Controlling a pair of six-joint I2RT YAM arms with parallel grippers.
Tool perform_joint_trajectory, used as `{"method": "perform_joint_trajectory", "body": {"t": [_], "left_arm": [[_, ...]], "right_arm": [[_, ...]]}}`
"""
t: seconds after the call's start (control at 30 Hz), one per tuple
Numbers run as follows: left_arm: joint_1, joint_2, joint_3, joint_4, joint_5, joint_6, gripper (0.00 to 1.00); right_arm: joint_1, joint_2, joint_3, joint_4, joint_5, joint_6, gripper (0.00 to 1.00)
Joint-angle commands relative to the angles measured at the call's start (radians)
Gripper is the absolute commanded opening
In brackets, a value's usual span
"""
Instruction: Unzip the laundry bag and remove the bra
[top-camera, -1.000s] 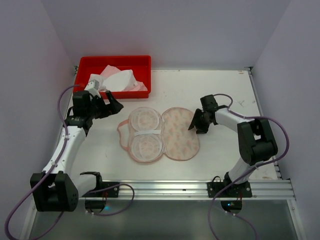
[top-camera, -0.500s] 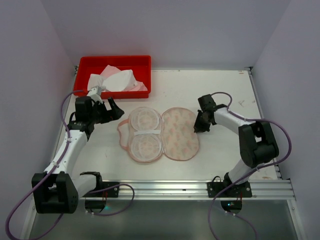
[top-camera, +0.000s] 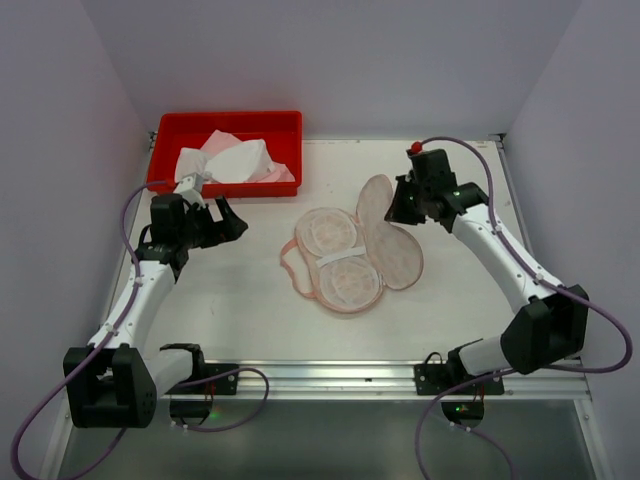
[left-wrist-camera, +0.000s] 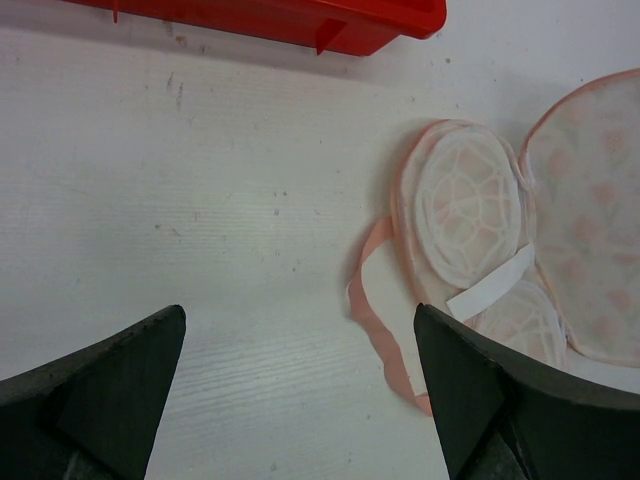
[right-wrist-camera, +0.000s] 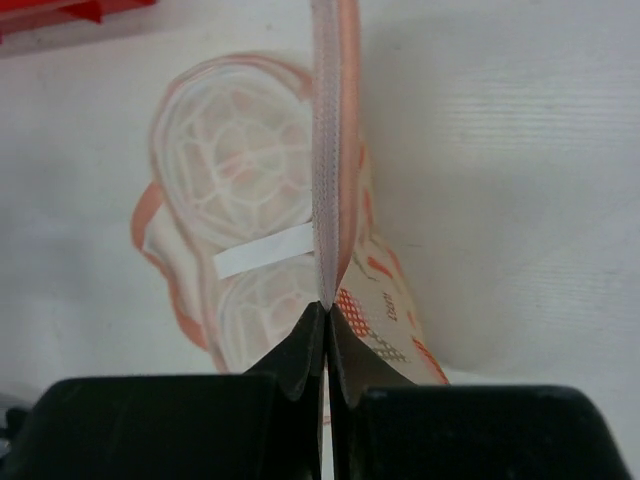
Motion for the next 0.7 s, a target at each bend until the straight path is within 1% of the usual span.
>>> {"method": "perform_joint_trajectory", "body": {"t": [0.0, 0.07, 0.2, 0.33, 0.47, 0.6, 0.63, 0.67], "left_arm": [[0.006, -0.018, -0.005, 0.020, -0.008, 0.020, 1.00], [0.004, -0.016, -0.006, 0.020, -0.006, 0.019, 1.00], [0.004, -0.009, -0.011, 0.018, 0.013, 0.017, 1.00], [0.004, 0.004, -0.012, 0.014, 0.026, 0.017, 1.00], [0.004, 0.011, -0.011, 0.009, 0.026, 0.017, 1.00], [0.004, 0.014, -0.009, 0.006, 0.024, 0.017, 1.00], [0.004, 0.014, -0.008, 0.005, 0.021, 0.017, 1.00], [0.004, 0.014, -0.009, 0.005, 0.020, 0.017, 1.00]], "right_arm": [[0.061, 0.036, 0.053, 0.005, -0.185, -0.005, 0.00], [0.104, 0.070, 0.068, 0.029, -0.247, 0.011, 0.00], [0.181, 0.146, 0.062, 0.104, -0.317, 0.063, 0.00], [0.258, 0.251, 0.091, 0.149, -0.338, 0.086, 0.00], [0.308, 0.326, 0.093, 0.209, -0.372, 0.120, 0.00], [0.330, 0.398, 0.057, 0.310, -0.429, 0.202, 0.00], [0.336, 0.413, 0.050, 0.342, -0.435, 0.215, 0.01], [0.341, 0.442, 0.050, 0.356, -0.441, 0.222, 0.06]]}}
